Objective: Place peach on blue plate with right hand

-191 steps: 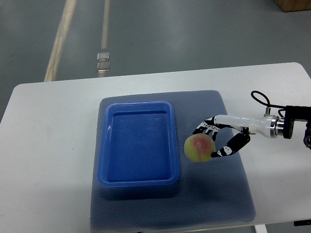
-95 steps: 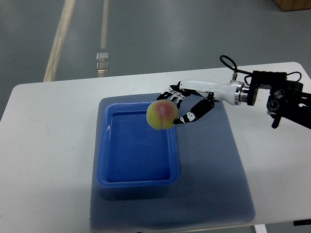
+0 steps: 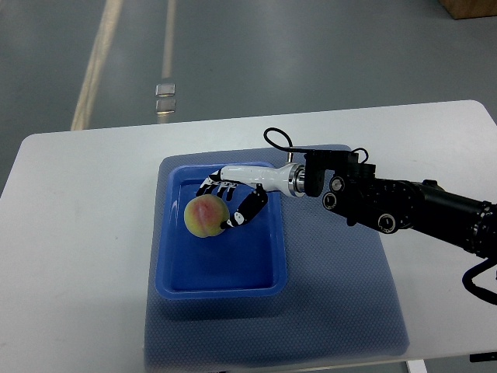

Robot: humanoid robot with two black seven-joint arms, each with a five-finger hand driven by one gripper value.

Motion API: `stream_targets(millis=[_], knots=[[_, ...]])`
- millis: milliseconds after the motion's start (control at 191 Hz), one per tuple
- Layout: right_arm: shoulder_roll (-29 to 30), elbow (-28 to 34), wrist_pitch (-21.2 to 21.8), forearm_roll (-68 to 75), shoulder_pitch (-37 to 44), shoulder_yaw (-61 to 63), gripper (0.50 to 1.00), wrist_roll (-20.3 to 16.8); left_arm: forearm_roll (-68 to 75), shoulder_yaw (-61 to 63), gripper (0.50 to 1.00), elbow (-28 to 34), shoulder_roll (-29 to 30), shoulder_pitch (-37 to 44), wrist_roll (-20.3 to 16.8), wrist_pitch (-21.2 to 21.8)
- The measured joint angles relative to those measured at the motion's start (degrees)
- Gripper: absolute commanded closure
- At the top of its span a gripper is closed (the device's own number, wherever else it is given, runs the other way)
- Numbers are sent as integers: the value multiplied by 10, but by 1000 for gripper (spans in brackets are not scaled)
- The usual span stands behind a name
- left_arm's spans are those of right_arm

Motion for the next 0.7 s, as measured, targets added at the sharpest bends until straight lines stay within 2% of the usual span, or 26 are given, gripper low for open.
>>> stream_targets(millis=[37, 247, 456, 535, 698], knots=[[-1, 0, 2, 1, 0, 0, 568, 0, 0, 0, 500, 0, 0, 0, 0, 0], [-17, 10, 31, 16, 6, 28, 568, 1, 0, 0, 500, 0, 0, 0, 0, 0], [-94, 40, 113, 130, 8, 221, 568, 3, 0, 0, 500, 1, 0, 0, 0, 0], [-116, 41, 132, 204, -22, 293, 568, 5, 0, 0, 500, 1, 0, 0, 0, 0], [-119, 27, 144, 424, -156, 443, 568, 7, 0, 0, 500, 0, 0, 0, 0, 0]])
